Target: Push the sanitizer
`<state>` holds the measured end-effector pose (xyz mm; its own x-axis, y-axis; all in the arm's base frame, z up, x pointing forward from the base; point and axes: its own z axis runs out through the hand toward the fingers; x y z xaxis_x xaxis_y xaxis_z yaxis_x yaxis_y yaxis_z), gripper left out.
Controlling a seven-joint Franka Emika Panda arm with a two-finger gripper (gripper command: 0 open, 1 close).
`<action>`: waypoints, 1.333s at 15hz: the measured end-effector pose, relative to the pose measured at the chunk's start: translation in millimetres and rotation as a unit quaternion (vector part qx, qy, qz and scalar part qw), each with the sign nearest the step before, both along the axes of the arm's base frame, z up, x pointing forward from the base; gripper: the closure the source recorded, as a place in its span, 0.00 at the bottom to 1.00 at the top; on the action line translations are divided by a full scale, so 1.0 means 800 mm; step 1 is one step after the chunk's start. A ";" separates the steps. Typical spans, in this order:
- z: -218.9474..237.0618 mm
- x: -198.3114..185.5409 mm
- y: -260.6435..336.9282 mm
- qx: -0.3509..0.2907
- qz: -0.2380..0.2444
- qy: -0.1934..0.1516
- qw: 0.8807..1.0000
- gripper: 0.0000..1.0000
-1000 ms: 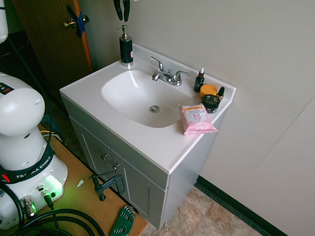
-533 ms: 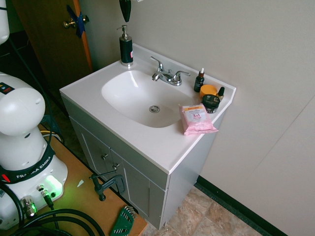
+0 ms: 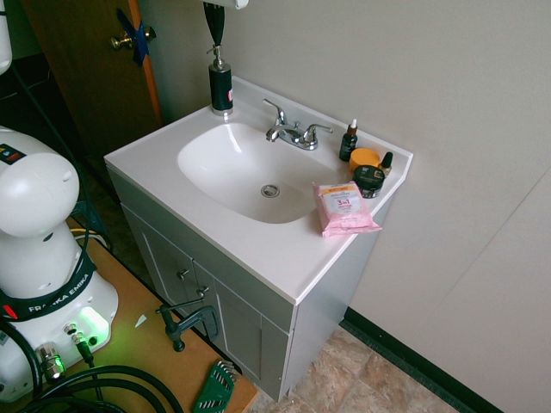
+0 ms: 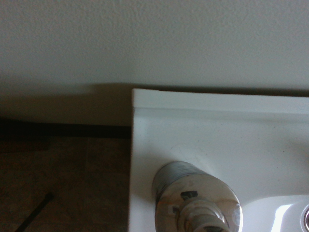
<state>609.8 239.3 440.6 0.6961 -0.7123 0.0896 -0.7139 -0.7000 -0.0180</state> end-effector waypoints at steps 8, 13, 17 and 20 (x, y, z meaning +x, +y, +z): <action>-0.016 -0.010 0.000 0.005 0.004 -0.009 1.000 1.00; -0.005 -0.010 -0.003 0.014 0.001 -0.021 1.000 1.00; 0.055 -0.036 -0.075 0.027 -0.024 -0.039 0.999 0.00; 0.040 -0.081 -0.151 0.019 -0.038 -0.012 0.999 0.00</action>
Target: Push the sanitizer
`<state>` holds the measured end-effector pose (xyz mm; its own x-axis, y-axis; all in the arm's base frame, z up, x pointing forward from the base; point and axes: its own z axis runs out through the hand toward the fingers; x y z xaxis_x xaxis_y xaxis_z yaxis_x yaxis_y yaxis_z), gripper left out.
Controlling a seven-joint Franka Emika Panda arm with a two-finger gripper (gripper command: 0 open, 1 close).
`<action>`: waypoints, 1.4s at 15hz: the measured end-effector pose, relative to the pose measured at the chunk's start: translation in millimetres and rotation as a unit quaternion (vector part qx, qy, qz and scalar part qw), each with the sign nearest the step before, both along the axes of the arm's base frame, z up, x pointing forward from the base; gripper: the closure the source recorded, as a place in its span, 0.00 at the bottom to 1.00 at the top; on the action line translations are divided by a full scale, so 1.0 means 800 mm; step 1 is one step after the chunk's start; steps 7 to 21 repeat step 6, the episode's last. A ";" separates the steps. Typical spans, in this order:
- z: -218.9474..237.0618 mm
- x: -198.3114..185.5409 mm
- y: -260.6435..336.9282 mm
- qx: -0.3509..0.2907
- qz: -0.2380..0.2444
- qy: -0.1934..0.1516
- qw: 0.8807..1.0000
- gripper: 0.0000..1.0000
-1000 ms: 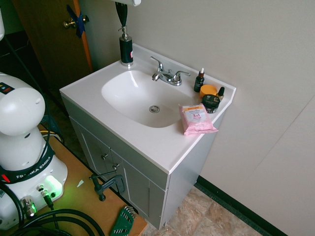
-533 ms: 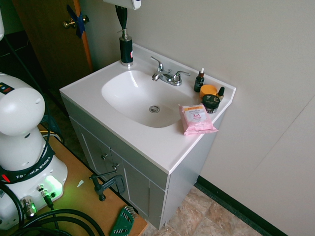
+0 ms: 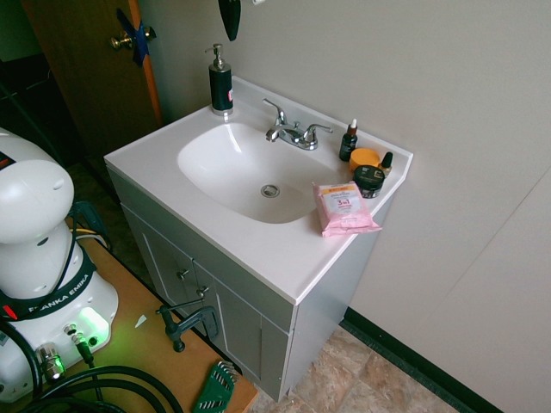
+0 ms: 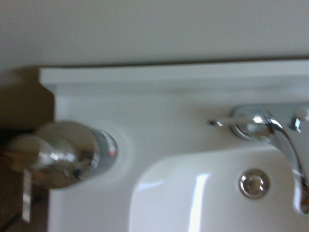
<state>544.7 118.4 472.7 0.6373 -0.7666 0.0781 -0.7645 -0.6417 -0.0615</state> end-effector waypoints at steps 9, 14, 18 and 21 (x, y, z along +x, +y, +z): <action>-0.061 -0.110 -0.063 0.002 -0.008 0.029 1.000 0.00; -0.061 -0.110 -0.063 0.002 -0.008 0.029 1.000 0.00; -0.061 -0.110 -0.063 0.002 -0.008 0.029 1.000 0.00; -0.061 -0.110 -0.063 0.002 -0.008 0.029 1.000 0.00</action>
